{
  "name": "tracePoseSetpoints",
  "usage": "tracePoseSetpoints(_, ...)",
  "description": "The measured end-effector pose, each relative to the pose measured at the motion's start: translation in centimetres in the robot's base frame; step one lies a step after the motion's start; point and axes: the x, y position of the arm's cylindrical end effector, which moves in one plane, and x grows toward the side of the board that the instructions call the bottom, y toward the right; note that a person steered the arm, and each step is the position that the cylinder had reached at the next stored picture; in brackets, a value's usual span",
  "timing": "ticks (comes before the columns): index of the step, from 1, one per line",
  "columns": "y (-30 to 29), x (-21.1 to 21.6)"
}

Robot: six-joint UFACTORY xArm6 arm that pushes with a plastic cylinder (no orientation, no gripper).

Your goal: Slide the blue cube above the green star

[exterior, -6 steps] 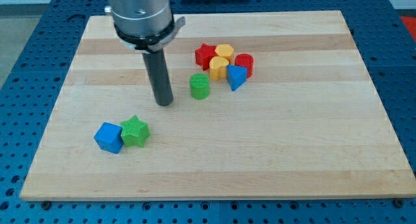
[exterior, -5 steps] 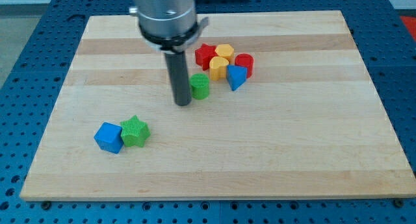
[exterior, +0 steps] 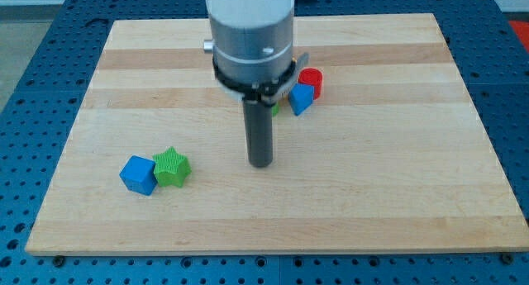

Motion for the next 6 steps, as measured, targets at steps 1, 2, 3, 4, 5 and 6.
tracePoseSetpoints(1, -2.5, 3.8)
tracePoseSetpoints(2, -6.2, 7.1)
tracePoseSetpoints(3, -10.9, 8.5)
tracePoseSetpoints(4, -12.9, 6.4)
tracePoseSetpoints(5, -13.5, 3.8)
tracePoseSetpoints(6, -13.6, 1.2)
